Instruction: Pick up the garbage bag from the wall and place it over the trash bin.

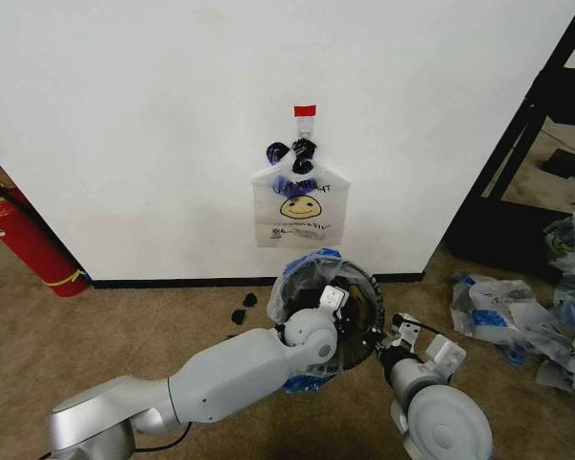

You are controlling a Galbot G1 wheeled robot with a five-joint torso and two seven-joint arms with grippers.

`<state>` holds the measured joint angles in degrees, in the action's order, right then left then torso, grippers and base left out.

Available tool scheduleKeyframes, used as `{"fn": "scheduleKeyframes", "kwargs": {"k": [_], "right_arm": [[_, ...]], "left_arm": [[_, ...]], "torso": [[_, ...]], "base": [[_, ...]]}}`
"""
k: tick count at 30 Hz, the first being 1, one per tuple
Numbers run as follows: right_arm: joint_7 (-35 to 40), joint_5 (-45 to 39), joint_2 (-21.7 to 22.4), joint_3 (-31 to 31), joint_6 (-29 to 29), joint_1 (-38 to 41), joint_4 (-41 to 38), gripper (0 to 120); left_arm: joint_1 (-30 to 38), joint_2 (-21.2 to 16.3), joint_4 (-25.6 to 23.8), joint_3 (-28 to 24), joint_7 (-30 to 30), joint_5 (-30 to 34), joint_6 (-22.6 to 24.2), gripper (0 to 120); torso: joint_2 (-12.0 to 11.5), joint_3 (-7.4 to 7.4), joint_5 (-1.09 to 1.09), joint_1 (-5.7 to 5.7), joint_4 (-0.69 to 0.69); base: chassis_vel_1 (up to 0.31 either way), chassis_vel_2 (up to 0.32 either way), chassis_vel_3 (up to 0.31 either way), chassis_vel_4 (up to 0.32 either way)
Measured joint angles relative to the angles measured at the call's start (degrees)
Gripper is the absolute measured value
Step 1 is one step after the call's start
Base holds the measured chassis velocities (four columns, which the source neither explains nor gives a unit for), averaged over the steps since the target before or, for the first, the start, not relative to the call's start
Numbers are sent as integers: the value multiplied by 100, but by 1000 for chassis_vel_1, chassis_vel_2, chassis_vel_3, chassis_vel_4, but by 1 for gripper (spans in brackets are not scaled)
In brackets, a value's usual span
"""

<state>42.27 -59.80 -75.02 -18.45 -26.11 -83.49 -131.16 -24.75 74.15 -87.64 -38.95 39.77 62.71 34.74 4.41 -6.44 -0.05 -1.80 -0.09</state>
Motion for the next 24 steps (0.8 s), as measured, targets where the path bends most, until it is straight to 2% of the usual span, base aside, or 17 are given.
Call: {"fn": "scheduleKeyframes", "kwargs": {"k": [14,21,24], "right_arm": [[-141,17,39,167,-62,-9,-26,0],[-39,115,-52,93,75,158,383,0],[-34,123,-61,31,105,225,566,0]], "left_arm": [[-145,-147,-7,161,-12,-148,-10,0],[-192,-463,-636,166,-22,-240,19,0],[-217,-752,-1067,158,-129,-445,33,0]], "torso": [[0,0,0,0,0],[0,0,0,0,0],[0,0,-1,0,0]], "base": [[0,0,0,0],[0,0,0,0],[0,0,0,0]]}}
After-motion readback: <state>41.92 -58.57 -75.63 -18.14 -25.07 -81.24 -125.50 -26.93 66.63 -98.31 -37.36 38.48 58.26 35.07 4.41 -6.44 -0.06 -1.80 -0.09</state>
